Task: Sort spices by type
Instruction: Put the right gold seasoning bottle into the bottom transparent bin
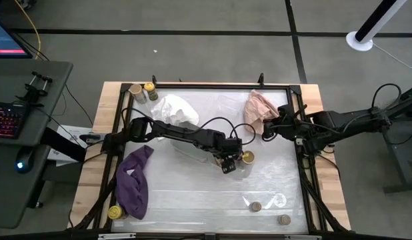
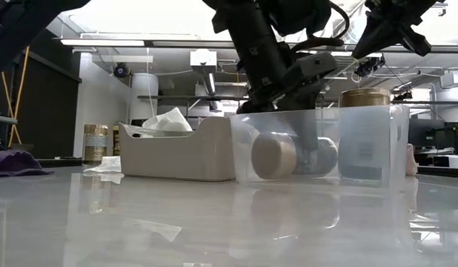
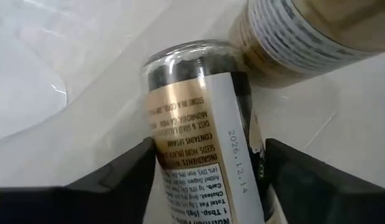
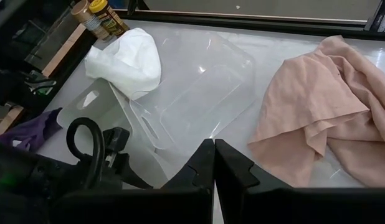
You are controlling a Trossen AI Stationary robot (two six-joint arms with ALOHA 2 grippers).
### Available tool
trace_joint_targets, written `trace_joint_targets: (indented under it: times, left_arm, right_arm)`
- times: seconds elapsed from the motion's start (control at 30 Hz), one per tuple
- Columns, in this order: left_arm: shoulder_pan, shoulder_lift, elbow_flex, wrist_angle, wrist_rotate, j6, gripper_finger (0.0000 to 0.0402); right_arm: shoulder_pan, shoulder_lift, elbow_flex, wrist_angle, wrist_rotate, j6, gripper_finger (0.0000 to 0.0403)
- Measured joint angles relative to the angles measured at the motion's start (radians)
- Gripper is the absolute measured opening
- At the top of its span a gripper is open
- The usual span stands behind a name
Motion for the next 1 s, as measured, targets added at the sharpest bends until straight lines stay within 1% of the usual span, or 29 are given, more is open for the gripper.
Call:
trace_joint_targets:
  times: [0.1, 0.17, 0.27, 0.4, 0.5, 0.6, 0.67, 0.77, 0.87, 1.0]
  left_arm:
    - [0.001, -0.004, 0.006, 0.002, 0.005, 0.01, 0.0193]
    - [0.007, -0.008, 0.032, -0.01, 0.024, 0.03, 0.0157]
    - [0.012, -0.001, 0.079, -0.052, 0.035, 0.064, 0.0116]
    - [0.026, -0.015, 0.146, -0.068, 0.038, 0.122, 0.006]
    - [0.036, -0.025, 0.196, -0.099, 0.038, 0.173, 0.0026]
    - [0.043, -0.026, 0.217, -0.114, 0.064, 0.226, 0.0007]
    - [0.042, -0.026, 0.222, -0.139, 0.091, 0.228, 0.001]
    - [0.04, -0.026, 0.21, -0.16, 0.13, 0.228, 0.0037]
    - [0.036, -0.025, 0.178, -0.168, 0.16, 0.203, 0.0086]
    - [0.029, -0.026, 0.159, -0.152, 0.177, 0.155, 0.0169]
  right_arm:
    - [0.0, 0.0, 0.0, 0.0, 0.0, -0.002, 0.0]
    - [0.0, 0.0, 0.0, 0.0, 0.0, -0.002, 0.0]
    - [0.0, 0.0, 0.0, 0.0, 0.0, -0.002, 0.0]
    - [0.0, 0.0, 0.0, 0.0, -0.001, -0.003, 0.0]
    - [0.0, 0.0, 0.0, 0.0, -0.006, -0.003, 0.0]
    - [0.0, 0.0, 0.0, 0.001, -0.009, -0.003, 0.0]
    - [0.0, 0.0, 0.0, 0.001, -0.009, -0.003, 0.0]
    - [0.0, 0.0, 0.0, 0.0, -0.013, -0.004, 0.0]
    - [0.0, 0.0, 0.0, 0.0, -0.013, -0.004, 0.0]
    - [0.0, 0.0, 0.0, 0.0, -0.013, -0.004, 0.0]
